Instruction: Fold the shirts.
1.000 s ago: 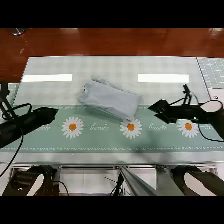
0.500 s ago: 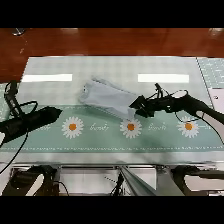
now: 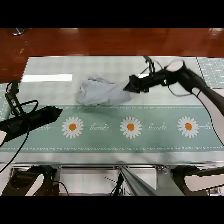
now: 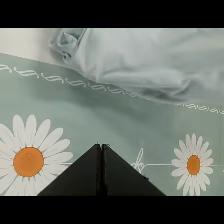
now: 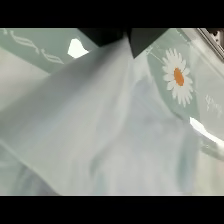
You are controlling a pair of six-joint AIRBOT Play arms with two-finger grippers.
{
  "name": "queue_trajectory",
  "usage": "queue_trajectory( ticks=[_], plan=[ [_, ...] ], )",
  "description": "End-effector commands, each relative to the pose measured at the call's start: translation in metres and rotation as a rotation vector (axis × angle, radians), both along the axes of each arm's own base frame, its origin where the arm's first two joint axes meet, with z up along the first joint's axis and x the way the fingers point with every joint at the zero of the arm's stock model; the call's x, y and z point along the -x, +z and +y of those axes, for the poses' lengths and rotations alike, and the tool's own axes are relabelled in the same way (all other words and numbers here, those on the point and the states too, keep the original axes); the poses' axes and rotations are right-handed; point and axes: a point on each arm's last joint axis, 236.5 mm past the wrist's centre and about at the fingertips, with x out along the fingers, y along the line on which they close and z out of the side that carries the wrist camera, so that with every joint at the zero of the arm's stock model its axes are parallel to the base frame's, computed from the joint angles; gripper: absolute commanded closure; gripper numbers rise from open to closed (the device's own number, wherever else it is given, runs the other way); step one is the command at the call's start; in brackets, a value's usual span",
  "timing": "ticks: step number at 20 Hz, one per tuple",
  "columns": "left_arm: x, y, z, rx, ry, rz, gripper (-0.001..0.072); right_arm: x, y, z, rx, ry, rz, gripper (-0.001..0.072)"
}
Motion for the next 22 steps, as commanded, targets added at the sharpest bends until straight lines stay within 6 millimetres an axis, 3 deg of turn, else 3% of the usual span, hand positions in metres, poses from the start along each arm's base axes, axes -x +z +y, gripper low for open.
queue_trajectory(
  ticks=[1,5,9,13,17,22],
  plan=[
    [0.0,0.0,0.0,0.0,0.0,0.001,0.0687,-0.026,0.087,-0.02,0.144,0.044,-0.193,0.069],
    [0.0,0.0,0.0,0.0,0.0,0.001,0.0687,-0.042,0.163,-0.07,0.218,-0.045,-0.311,0.069],
    [0.003,-0.002,-0.002,-0.002,-0.012,0.011,0.0687,-0.038,0.198,-0.158,0.248,-0.238,-0.305,0.069],
    [0.007,-0.002,-0.012,-0.001,-0.048,0.01,0.0687,-0.007,0.223,-0.252,0.27,-0.469,-0.229,0.069],
    [0.008,-0.001,-0.018,0.0,-0.068,0.004,0.0687,0.043,0.229,-0.319,0.311,-0.637,-0.131,0.069],
    [0.009,-0.001,-0.02,0.0,-0.075,0.003,0.0686,0.119,0.192,-0.377,0.408,-0.836,0.068,0.0691]
  ],
)
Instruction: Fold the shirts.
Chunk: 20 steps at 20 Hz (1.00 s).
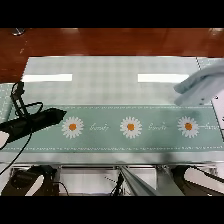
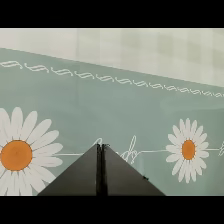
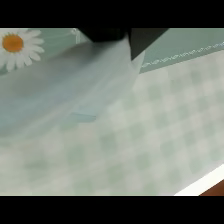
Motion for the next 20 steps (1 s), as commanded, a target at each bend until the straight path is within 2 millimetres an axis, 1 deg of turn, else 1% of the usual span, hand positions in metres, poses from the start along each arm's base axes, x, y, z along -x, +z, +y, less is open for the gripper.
queue_trajectory(
  ticks=[1,3,5,6,7,8,9,10,11,12,13,14,15,16,17,18,19,20],
  plan=[
    [0.0,0.0,-0.001,0.0,-0.003,-0.004,0.0687,0.067,-0.031,-0.041,0.022,-0.189,0.153,0.0691],
    [0.0,0.001,-0.001,0.0,-0.003,-0.005,0.0687,0.109,-0.055,-0.059,0.042,-0.306,0.241,0.0691],
    [0.0,0.0,-0.001,0.0,-0.003,-0.004,0.0687,0.168,-0.085,-0.083,0.124,-0.463,0.39,0.0691],
    [0.0,0.001,-0.002,0.003,-0.003,-0.004,0.0687,0.199,-0.097,-0.093,0.168,-0.545,0.466,0.0691],
    [0.0,0.001,-0.002,0.009,-0.002,-0.004,0.0687,0.231,-0.107,-0.097,0.202,-0.624,0.537,0.0691],
    [0.0,0.002,-0.004,0.021,-0.002,-0.002,0.0687,0.258,-0.114,-0.099,0.233,-0.704,0.595,0.069],
    [0.0,0.004,-0.007,0.038,-0.001,-0.002,0.0687,0.277,-0.121,-0.099,0.266,-0.75,0.635,0.0685],
    [0.0,0.006,-0.009,0.055,0.0,-0.003,0.0687,0.297,-0.126,-0.099,0.298,-0.816,0.687,0.0548],
    [0.0,0.007,-0.011,0.065,0.001,-0.002,0.0686,0.313,-0.135,-0.096,0.317,-0.848,0.737,0.0203],
    [-0.002,0.008,-0.01,0.066,0.004,-0.009,0.0687,0.319,-0.144,-0.091,0.313,-0.843,0.764,0.008],
    [-0.004,0.01,-0.01,0.066,0.009,-0.018,0.0687,0.319,-0.152,-0.089,0.307,-0.828,0.772,0.008],
    [-0.008,0.013,-0.009,0.066,0.016,-0.041,0.0687,0.315,-0.155,-0.092,0.309,-0.821,0.759,0.008],
    [-0.02,0.023,-0.006,0.024,-0.008,-0.13,0.0687,0.298,-0.155,-0.099,0.307,-0.818,0.685,0.0093],
    [-0.035,0.041,0.0,-0.025,-0.024,-0.226,0.0687,0.263,-0.151,-0.107,0.279,-0.791,0.548,0.0157],
    [-0.05,0.061,0.008,-0.036,-0.002,-0.27,0.0687,0.219,-0.141,-0.108,0.215,-0.75,0.387,0.031],
    [-0.067,0.083,0.015,-0.035,0.027,-0.299,0.0687,0.164,-0.122,-0.101,0.11,-0.683,0.195,0.0463],
    [-0.086,0.109,0.018,-0.035,0.039,-0.33,0.0687,0.112,-0.095,-0.085,-0.01,-0.586,0.003,0.06],
    [-0.103,0.133,0.015,-0.032,0.032,-0.36,0.0687,0.06,-0.055,-0.062,-0.121,-0.455,-0.204,0.0689]
  ],
)
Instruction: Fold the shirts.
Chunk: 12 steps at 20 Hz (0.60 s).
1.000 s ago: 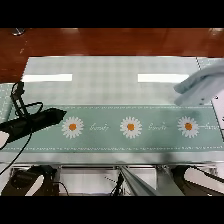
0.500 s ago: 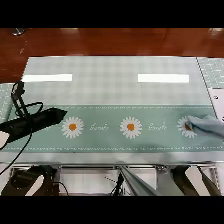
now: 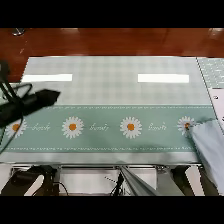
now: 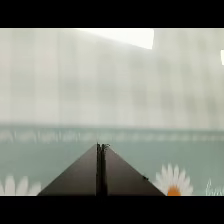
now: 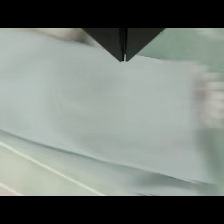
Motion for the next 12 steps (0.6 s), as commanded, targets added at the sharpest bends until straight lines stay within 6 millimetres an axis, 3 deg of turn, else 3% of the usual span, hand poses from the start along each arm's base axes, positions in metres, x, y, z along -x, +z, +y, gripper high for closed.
queue_trajectory(
  ticks=[1,2,3,5,6,8,9,12],
  plan=[
    [-0.059,0.079,-0.006,-0.012,-0.027,-0.141,0.0687,-0.162,0.108,0.059,-0.15,0.313,-0.708,0.0689],
    [-0.072,0.099,-0.03,0.006,-0.098,-0.156,0.0687,-0.189,0.128,0.088,-0.157,0.43,-0.785,0.069],
    [-0.08,0.111,-0.057,0.01,-0.179,-0.162,0.0688,-0.206,0.13,0.117,-0.132,0.554,-0.787,0.069],
    [-0.086,0.107,-0.114,-0.081,-0.35,-0.176,0.0689,-0.228,0.103,0.182,-0.088,0.783,-0.688,0.0689],
    [-0.088,0.088,-0.13,-0.183,-0.394,-0.172,0.0689,-0.232,0.08,0.214,-0.061,0.903,-0.607,0.0689],
    [-0.092,0.026,-0.131,-0.378,-0.378,-0.051,0.0688,-0.234,0.027,0.259,0.055,1.126,-0.403,0.0689],
    [-0.092,-0.006,-0.12,-0.433,-0.34,0.043,0.0687,-0.232,-0.003,0.264,0.129,1.197,-0.268,0.0689],
    [-0.074,-0.089,-0.08,-0.476,-0.25,0.311,0.0687,-0.224,-0.084,0.245,0.228,1.193,0.111,0.0691]
  ],
)
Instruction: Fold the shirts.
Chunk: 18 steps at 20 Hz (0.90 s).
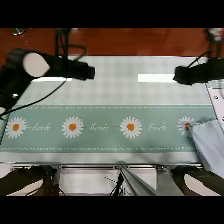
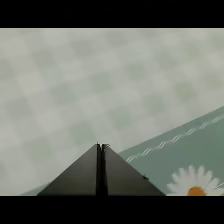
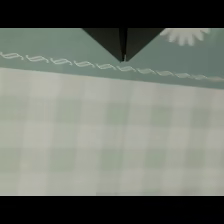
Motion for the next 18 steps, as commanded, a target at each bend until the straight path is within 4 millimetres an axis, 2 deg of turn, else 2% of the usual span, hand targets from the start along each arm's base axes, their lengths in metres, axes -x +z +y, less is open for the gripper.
queue_trajectory(
  ticks=[1,2,4,6,9,18],
  plan=[
    [0.014,-0.079,0.037,-0.161,0.117,0.186,0.0688,0.004,-0.077,-0.003,0.291,0.047,0.202,0.0691],
    [0.018,-0.089,0.045,-0.171,0.129,0.21,0.0687,0.004,-0.09,-0.004,0.281,0.027,0.236,0.0691],
    [0.017,-0.092,0.053,-0.174,0.148,0.221,0.0687,-0.002,-0.105,-0.005,0.267,-0.021,0.255,0.069],
    [0.017,-0.092,0.055,-0.174,0.152,0.222,0.0687,-0.009,-0.104,-0.004,0.259,-0.028,0.231,0.069],
    [0.017,-0.095,0.055,-0.178,0.151,0.23,0.0687,-0.002,-0.105,-0.005,0.265,-0.027,0.258,0.069],
    [0.017,-0.097,0.055,-0.181,0.151,0.234,0.0687,-0.003,-0.104,-0.005,0.264,-0.027,0.254,0.069]
  ],
)
